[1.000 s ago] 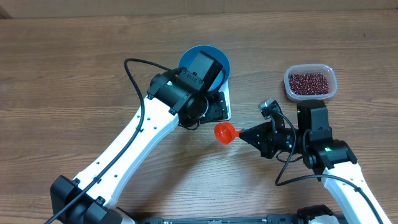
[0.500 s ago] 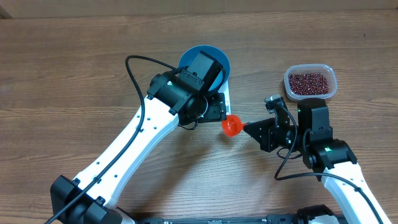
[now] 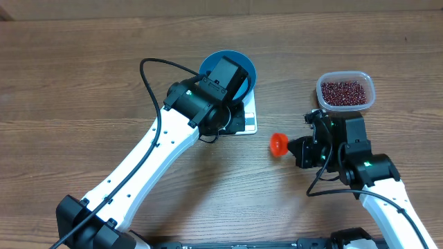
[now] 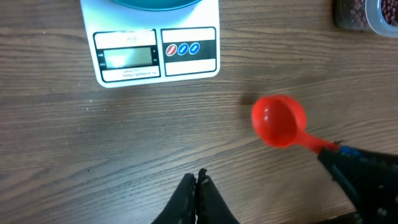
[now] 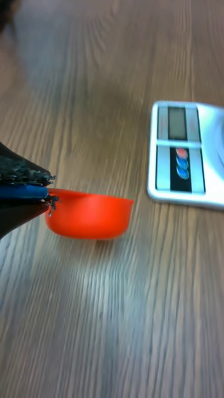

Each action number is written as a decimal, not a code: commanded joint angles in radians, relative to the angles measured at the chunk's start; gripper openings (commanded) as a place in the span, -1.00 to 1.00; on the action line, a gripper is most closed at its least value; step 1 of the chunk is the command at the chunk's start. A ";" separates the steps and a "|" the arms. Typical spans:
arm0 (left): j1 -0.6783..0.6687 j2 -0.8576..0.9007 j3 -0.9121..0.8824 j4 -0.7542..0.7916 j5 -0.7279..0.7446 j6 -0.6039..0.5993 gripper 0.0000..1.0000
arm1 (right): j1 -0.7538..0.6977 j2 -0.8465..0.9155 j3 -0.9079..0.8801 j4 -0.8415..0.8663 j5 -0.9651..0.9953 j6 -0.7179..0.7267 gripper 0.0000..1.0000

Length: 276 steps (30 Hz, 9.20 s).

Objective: Scoop item into bowl and weigh 150g on scale

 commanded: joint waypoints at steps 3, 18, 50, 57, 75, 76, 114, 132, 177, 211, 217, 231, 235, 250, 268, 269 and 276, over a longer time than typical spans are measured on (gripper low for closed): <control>0.001 0.008 0.011 -0.001 -0.088 0.134 -0.91 | -0.004 -0.030 0.046 0.002 0.088 0.046 -0.93; -0.116 0.008 -0.010 0.061 -0.339 0.195 -0.91 | -0.116 -0.031 0.046 -0.049 0.088 0.049 -0.93; -0.075 0.008 -0.482 0.693 -0.188 0.270 -0.92 | -0.266 -0.031 0.045 -0.092 0.004 0.007 -0.93; -0.076 0.019 -0.544 0.781 -0.200 0.270 -0.92 | -0.266 -0.031 0.045 -0.092 0.004 0.007 -0.93; -0.077 0.089 -0.547 0.850 -0.288 0.274 -0.92 | -0.266 -0.031 0.045 -0.088 0.004 0.007 -0.93; -0.077 0.095 -0.547 0.857 -0.288 0.275 -0.92 | -0.266 -0.031 0.045 -0.088 0.004 0.007 -0.93; -0.075 0.195 -0.547 0.951 -0.351 0.301 -0.92 | -0.266 -0.031 0.045 -0.084 0.004 0.008 -0.93; -0.075 0.221 -0.547 0.983 -0.351 0.301 -0.92 | -0.266 -0.031 0.045 -0.084 0.004 0.008 -0.93; -0.074 0.262 -0.547 1.032 -0.362 0.308 -0.92 | -0.266 -0.031 0.045 -0.082 0.004 0.008 -0.93; -0.073 0.283 -0.547 1.053 -0.385 0.322 -0.92 | -0.266 -0.031 0.045 -0.083 -0.011 0.008 -0.93; -0.073 0.284 -0.547 1.056 -0.384 0.327 -0.92 | -0.266 -0.031 0.045 -0.080 -0.011 0.008 -0.93; -0.075 0.284 -0.547 1.056 -0.380 0.335 -0.92 | -0.266 -0.031 0.045 -0.077 -0.010 0.008 -0.93; -0.075 0.284 -0.547 1.056 -0.365 0.355 -0.92 | -0.266 -0.031 0.045 -0.077 -0.010 0.007 -0.93; -0.075 0.284 -0.547 1.043 -0.350 0.379 -0.91 | -0.266 -0.031 0.044 -0.073 -0.011 0.008 -0.93; -0.075 0.295 -0.547 1.046 -0.346 0.378 -0.92 | -0.266 -0.031 0.044 -0.072 -0.010 0.008 -0.93; -0.075 0.295 -0.547 1.046 -0.346 0.378 -0.92 | -0.266 -0.031 0.044 -0.072 -0.010 0.008 -0.93; -0.075 0.274 -0.546 1.004 -0.306 0.379 -0.91 | -0.266 -0.031 0.044 -0.072 -0.010 0.007 -0.93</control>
